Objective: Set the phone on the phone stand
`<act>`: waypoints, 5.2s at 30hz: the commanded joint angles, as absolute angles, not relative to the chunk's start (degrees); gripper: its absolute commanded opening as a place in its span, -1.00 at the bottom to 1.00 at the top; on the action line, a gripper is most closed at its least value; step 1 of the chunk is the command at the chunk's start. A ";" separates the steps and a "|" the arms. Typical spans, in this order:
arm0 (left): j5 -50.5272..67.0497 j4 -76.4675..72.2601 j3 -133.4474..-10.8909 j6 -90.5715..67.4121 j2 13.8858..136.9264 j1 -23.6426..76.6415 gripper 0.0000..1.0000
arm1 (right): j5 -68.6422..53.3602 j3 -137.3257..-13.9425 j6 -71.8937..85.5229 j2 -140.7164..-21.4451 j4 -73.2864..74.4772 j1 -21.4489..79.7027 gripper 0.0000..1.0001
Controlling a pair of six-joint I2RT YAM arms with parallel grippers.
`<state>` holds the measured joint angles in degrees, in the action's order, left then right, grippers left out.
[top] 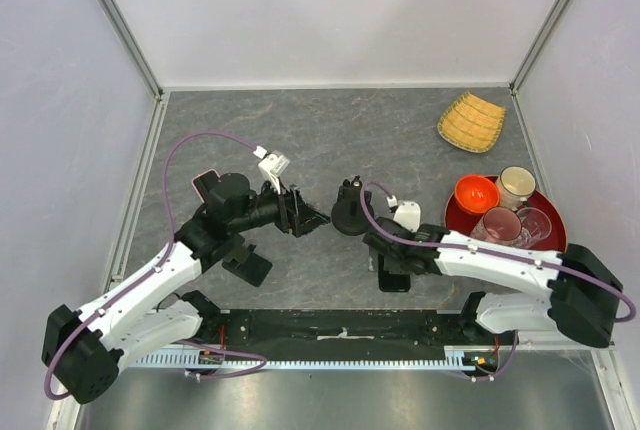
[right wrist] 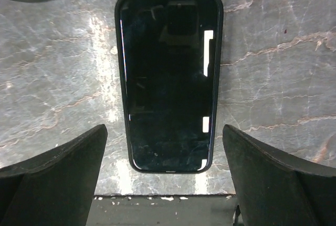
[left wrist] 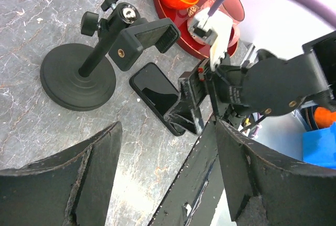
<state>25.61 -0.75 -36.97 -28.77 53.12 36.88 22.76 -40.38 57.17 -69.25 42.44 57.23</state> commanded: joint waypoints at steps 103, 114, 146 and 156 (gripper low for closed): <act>10.28 -15.03 -58.27 -32.78 75.05 58.62 0.59 | 24.70 -28.04 25.22 -16.17 4.57 59.68 -1.00; 10.82 -13.72 -61.26 -34.89 79.54 58.62 -0.03 | 25.14 -27.95 27.07 -18.54 3.69 59.59 -1.00; 22.48 20.92 -53.53 -10.28 44.22 55.28 -0.95 | -10.43 -56.68 16.97 -42.53 32.96 59.59 0.96; 38.93 17.84 -52.12 -10.11 43.42 55.28 -0.95 | -26.97 -63.28 13.45 -53.08 30.85 59.68 0.79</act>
<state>30.24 23.00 -51.16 -12.21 43.97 55.35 -19.05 -60.82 15.94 -49.71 32.60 59.48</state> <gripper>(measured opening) 0.125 0.939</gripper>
